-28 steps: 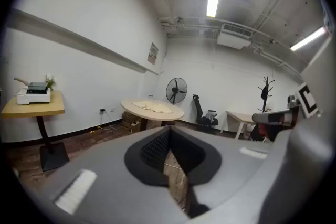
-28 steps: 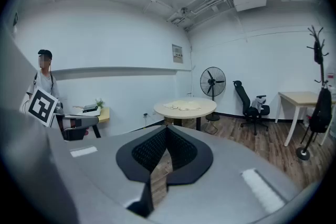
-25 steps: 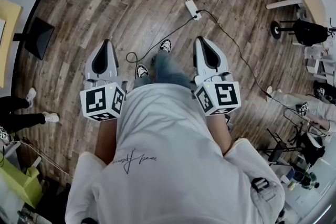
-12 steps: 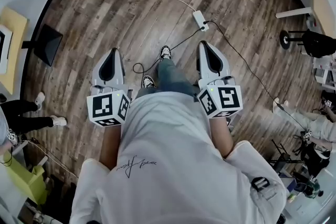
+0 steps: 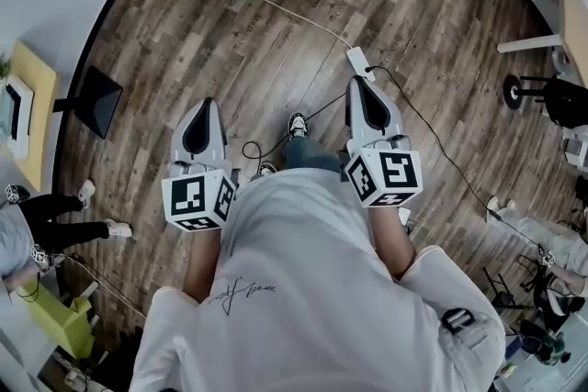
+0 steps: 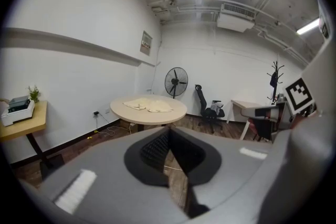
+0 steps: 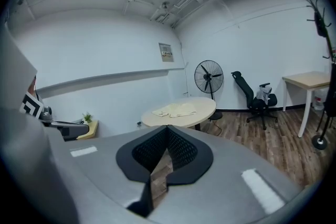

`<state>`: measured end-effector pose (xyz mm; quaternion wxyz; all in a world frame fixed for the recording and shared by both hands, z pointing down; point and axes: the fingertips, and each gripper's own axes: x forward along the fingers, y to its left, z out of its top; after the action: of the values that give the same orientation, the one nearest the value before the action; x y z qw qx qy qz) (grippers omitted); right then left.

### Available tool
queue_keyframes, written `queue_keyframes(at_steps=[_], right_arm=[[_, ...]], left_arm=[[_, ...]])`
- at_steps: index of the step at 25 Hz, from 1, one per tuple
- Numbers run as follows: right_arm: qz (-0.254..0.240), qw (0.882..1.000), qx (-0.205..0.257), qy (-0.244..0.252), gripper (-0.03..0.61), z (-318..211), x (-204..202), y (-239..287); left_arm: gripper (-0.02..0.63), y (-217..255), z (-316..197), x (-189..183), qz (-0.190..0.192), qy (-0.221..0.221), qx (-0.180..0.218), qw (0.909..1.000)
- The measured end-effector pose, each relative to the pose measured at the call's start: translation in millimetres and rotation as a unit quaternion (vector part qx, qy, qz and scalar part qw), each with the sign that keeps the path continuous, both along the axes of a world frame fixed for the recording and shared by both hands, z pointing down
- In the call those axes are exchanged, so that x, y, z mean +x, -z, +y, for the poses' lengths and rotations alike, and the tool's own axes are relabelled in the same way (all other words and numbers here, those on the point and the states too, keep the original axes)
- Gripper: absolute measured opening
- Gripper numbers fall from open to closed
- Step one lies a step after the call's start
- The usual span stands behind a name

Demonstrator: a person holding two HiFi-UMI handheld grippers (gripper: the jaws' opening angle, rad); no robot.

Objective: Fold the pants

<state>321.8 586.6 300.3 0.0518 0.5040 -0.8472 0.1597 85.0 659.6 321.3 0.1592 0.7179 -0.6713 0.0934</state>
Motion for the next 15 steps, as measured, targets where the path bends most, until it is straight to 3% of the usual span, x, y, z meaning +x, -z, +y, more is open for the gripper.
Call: queue_keyframes(at_steps=[11,15], right_arm=[[-0.016,0.999,-0.012,0.025,-0.003,-97,8,-4],[-0.040,0.997,-0.017,0.059,-0.002,-114,7,-5]], left_arm=[[0.024,6,-87,5,0.000,0.032,0.005,0.9995],[0.025,2,-98,12,0.037,0.033,-0.004,0.9988]])
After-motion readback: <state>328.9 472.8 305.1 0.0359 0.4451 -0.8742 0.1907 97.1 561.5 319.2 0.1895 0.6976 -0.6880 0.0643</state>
